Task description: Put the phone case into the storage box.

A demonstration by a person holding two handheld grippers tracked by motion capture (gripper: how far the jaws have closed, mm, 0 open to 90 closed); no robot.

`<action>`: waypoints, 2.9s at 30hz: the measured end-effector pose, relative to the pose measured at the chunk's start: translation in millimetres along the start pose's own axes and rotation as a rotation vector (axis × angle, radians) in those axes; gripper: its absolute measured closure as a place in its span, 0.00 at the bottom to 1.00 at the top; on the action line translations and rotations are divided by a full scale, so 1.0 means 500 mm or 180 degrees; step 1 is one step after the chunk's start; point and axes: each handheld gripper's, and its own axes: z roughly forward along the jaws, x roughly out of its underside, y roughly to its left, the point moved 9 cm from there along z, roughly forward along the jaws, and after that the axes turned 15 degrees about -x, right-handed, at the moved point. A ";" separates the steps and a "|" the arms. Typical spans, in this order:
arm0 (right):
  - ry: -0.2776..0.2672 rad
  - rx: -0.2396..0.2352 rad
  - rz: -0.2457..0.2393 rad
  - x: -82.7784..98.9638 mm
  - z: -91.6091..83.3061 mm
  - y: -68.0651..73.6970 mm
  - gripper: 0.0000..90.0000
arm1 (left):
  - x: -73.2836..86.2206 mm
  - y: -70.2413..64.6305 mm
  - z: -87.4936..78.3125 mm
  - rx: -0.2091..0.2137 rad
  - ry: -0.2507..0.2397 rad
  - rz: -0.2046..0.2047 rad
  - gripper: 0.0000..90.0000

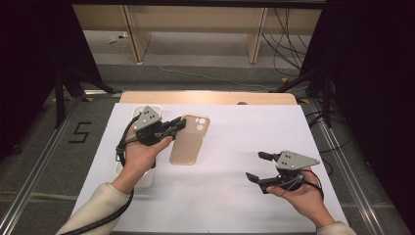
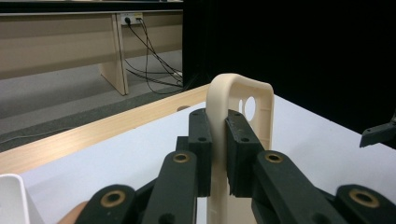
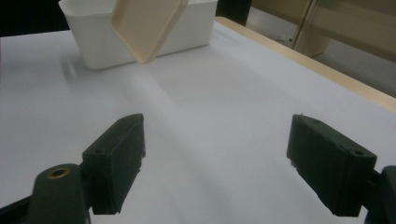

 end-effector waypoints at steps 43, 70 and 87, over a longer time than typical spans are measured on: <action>-0.0023 0.0025 0.0036 0.006 -0.001 -0.003 0.22 | -0.047 0.063 -0.028 -0.0126 -0.0153 -0.0035 0.91; -0.0017 0.0035 0.0050 0.010 0.002 -0.005 0.22 | -0.079 0.103 -0.043 -0.0220 -0.0251 -0.0030 0.91; -0.0010 0.0032 0.0050 0.011 0.002 -0.006 0.23 | -0.095 0.131 -0.051 -0.0280 -0.0309 -0.0076 0.91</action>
